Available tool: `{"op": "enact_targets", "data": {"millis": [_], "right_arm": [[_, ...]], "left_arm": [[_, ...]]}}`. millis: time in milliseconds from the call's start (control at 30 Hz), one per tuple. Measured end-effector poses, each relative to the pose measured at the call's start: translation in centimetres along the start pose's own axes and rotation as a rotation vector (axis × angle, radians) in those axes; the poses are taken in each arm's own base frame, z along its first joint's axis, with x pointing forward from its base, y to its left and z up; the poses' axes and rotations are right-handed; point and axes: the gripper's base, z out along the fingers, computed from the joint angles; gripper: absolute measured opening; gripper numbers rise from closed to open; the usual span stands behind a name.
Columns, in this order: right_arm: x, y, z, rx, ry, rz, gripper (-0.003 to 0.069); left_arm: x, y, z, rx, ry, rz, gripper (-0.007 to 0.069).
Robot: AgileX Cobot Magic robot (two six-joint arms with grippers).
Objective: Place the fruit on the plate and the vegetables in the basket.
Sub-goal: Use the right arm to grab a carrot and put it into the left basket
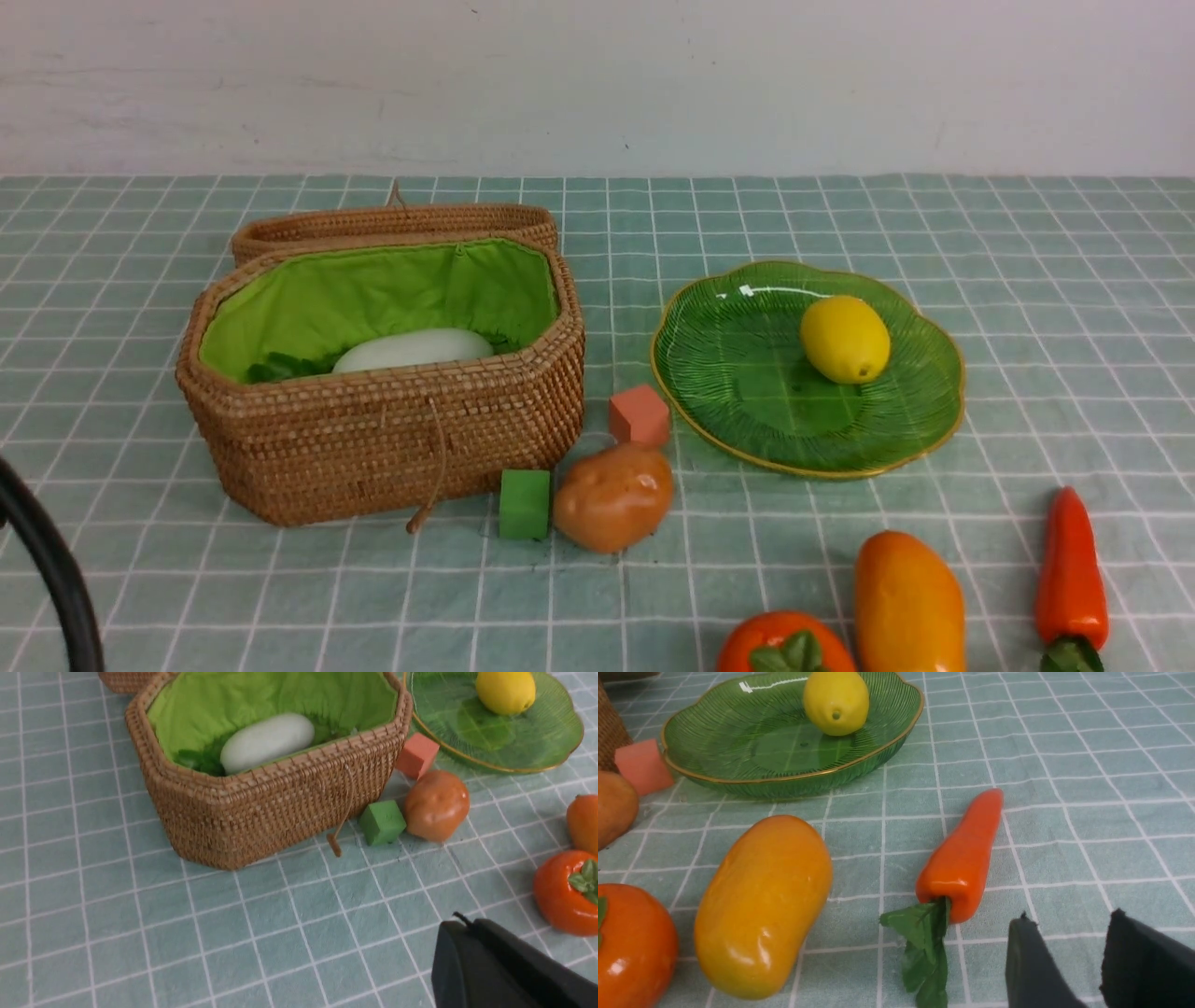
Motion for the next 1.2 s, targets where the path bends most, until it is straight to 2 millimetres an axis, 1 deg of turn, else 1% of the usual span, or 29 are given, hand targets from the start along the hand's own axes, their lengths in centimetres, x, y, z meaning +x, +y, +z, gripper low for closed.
{"op": "enact_targets", "data": {"millis": [633,733,800,900,933,967,1000,1033,1067,1100,1167,1200], "right_arm": [[0.0,0.0,0.0,0.0,0.0,0.0,0.024],[0.0,0.0,0.0,0.0,0.0,0.0,0.024],[0.0,0.0,0.0,0.0,0.0,0.0,0.024],[0.0,0.0,0.0,0.0,0.0,0.0,0.024],[0.0,0.0,0.0,0.0,0.0,0.0,0.024],[0.0,0.0,0.0,0.0,0.0,0.0,0.024],[0.0,0.0,0.0,0.0,0.0,0.0,0.024],[0.0,0.0,0.0,0.0,0.0,0.0,0.024],[0.0,0.0,0.0,0.0,0.0,0.0,0.024],[0.0,0.0,0.0,0.0,0.0,0.0,0.024],[0.0,0.0,0.0,0.0,0.0,0.0,0.024],[0.0,0.0,0.0,0.0,0.0,0.0,0.024]], "left_arm": [[0.0,0.0,0.1,0.003,-0.011,-0.005,-0.0013],[-0.2,0.0,0.2,0.007,-0.061,-0.023,-0.0013],[0.2,0.1,-0.1,0.006,-0.166,-0.051,-0.0013],[2.2,0.8,-0.3,-0.034,-0.3,-0.049,-0.0013],[2.4,0.9,-0.5,-0.036,-0.325,-0.054,-0.0013],[4.1,1.4,-0.4,-0.065,-0.373,-0.068,-0.0013],[5.2,1.7,-0.1,-0.088,-0.391,-0.08,-0.0013],[6.2,2.0,0.3,-0.108,-0.389,-0.085,-0.0013],[6.3,2.0,0.0,-0.112,-0.41,-0.091,-0.0013],[8.4,2.5,1.0,-0.159,-0.404,-0.112,-0.0013],[10.6,3.0,1.5,-0.202,-0.412,-0.132,-0.0013],[11.1,3.1,1.7,-0.21,-0.412,-0.136,-0.0013]]}}
